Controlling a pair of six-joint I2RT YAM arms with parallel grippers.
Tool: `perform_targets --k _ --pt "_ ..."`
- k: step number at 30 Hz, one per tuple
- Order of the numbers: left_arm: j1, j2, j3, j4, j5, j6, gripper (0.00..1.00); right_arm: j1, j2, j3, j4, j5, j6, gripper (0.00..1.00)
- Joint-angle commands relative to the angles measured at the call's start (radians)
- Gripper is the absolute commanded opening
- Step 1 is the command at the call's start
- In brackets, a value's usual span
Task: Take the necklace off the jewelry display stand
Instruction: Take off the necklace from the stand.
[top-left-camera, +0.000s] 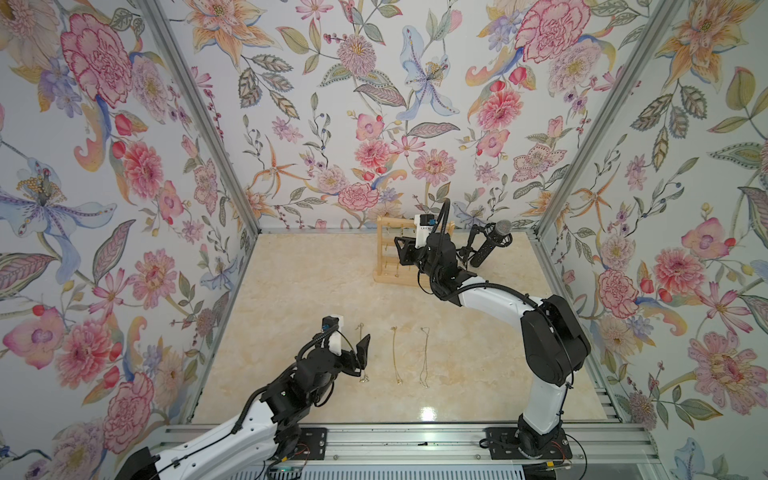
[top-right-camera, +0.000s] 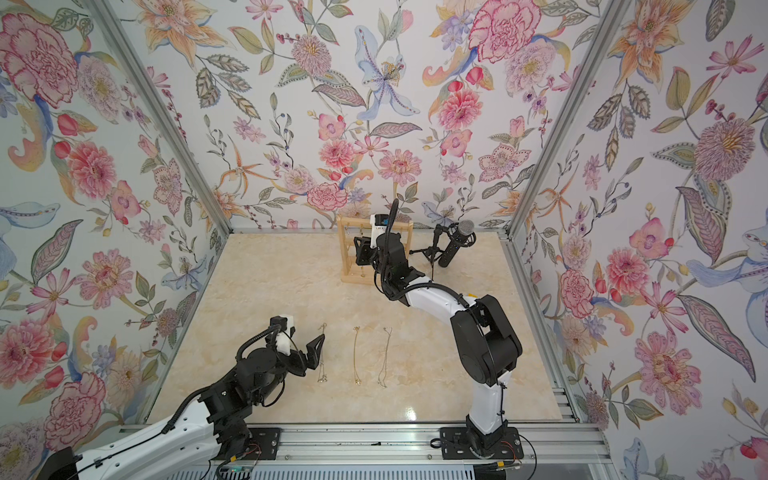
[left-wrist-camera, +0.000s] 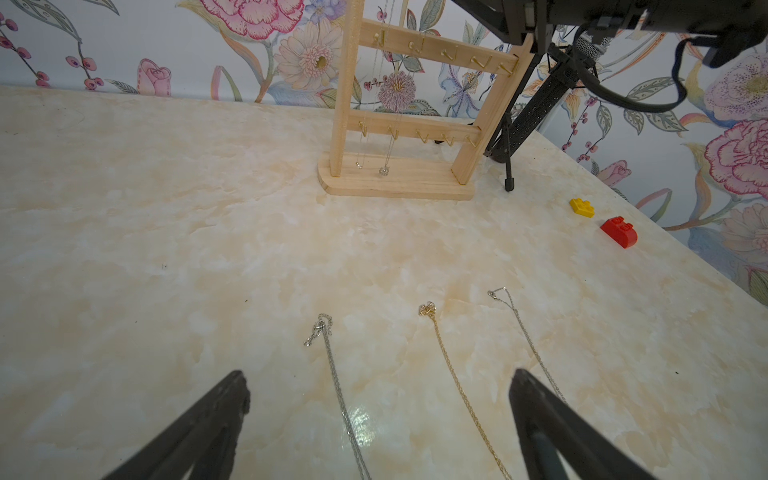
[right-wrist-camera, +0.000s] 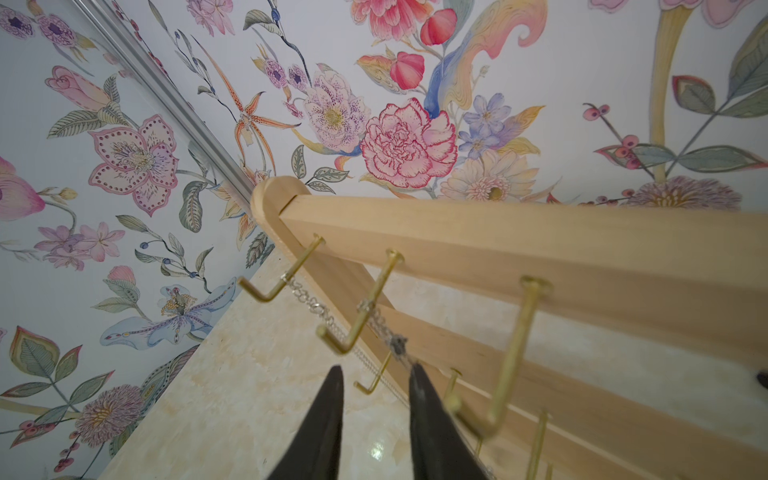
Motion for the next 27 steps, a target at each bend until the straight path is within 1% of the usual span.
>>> perform_targets --k 1,8,27 --pt "0.011 0.001 0.009 0.022 0.005 0.020 0.99 0.005 0.022 0.039 0.052 0.037 -0.011 0.28" --pt "0.010 0.000 0.008 0.023 0.004 0.020 0.99 0.005 0.049 0.060 0.067 0.028 -0.012 0.27" --pt "0.011 0.002 0.008 0.024 0.005 0.020 0.99 0.008 0.056 0.077 0.053 0.036 -0.013 0.12"
